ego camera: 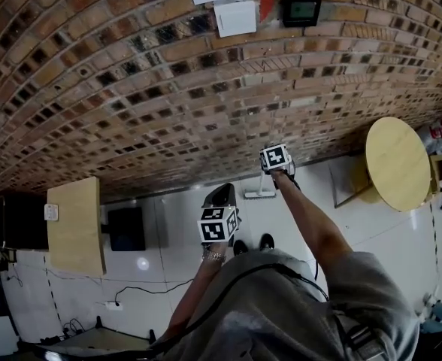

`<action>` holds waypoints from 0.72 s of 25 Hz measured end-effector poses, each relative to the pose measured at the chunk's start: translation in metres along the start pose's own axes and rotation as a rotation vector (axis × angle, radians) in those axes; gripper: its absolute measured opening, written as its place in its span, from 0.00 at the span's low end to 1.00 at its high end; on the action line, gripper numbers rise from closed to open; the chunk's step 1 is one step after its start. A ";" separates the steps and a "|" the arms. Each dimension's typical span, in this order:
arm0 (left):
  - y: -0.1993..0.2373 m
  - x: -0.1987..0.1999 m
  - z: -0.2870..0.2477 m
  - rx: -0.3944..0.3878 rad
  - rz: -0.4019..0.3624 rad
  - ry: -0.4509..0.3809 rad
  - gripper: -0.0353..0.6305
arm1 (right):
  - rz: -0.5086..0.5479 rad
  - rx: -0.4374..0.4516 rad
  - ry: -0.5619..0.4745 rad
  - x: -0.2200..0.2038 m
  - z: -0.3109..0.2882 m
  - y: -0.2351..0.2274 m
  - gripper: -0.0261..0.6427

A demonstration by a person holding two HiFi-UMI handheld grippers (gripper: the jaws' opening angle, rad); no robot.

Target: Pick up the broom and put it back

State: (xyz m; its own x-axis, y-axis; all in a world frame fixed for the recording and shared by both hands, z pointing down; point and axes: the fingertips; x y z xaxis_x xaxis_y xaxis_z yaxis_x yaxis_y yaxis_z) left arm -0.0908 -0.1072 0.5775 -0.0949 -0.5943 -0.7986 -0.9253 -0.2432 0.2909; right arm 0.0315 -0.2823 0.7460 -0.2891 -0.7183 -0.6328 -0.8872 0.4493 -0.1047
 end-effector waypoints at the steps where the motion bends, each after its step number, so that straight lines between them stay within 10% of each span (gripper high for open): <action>1: 0.003 -0.003 -0.001 0.007 0.006 0.010 0.01 | -0.001 -0.001 0.019 -0.004 -0.010 -0.003 0.18; 18: 0.039 -0.014 -0.045 0.065 0.064 0.099 0.01 | -0.048 -0.060 -0.127 0.058 -0.086 -0.087 0.18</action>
State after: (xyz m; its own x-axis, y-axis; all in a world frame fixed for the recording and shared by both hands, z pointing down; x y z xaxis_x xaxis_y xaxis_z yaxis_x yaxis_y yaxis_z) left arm -0.1096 -0.1429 0.6233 -0.1210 -0.6808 -0.7224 -0.9405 -0.1541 0.3028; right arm 0.0605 -0.4086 0.7845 -0.2010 -0.6637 -0.7205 -0.9200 0.3806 -0.0939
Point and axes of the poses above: the fingertips, and each gripper's own axes: z backward along the fingers, y to its left, x out of its top, and after that the axes turned 3 degrees about z, right-handed
